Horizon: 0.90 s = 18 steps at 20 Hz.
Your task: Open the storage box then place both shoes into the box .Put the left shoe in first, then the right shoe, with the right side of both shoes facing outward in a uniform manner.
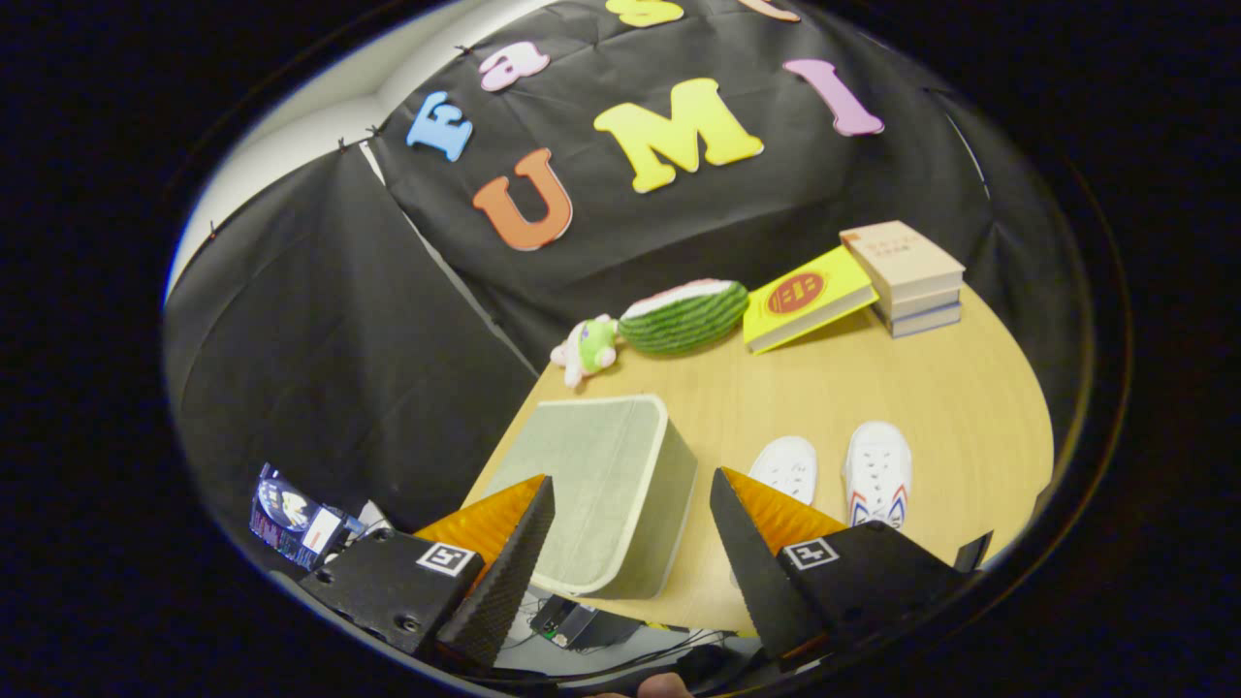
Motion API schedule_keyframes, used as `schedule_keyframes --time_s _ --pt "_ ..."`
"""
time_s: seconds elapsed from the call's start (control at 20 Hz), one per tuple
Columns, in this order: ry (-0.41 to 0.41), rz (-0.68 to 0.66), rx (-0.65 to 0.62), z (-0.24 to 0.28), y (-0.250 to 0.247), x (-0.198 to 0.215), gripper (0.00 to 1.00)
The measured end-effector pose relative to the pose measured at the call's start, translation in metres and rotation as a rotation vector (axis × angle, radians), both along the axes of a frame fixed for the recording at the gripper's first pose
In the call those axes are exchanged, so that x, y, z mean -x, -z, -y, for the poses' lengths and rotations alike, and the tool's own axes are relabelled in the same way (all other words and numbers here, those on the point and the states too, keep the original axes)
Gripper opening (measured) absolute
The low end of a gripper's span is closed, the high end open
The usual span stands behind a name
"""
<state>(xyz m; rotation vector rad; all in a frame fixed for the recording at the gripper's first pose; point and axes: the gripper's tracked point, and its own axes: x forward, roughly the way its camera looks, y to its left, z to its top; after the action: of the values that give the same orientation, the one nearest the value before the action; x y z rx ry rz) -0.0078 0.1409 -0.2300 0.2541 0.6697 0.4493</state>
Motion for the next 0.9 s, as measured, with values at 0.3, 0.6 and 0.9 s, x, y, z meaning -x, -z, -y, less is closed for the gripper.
schedule_keyframes --time_s 0.3,0.6,0.9 --pt "-0.072 -0.193 -0.085 -0.026 0.061 0.007 0.95" --pt "-0.089 -0.343 -0.177 -0.047 0.09 0.001 0.84" --pt "-0.111 -0.424 -0.225 -0.061 0.102 0.003 0.39"
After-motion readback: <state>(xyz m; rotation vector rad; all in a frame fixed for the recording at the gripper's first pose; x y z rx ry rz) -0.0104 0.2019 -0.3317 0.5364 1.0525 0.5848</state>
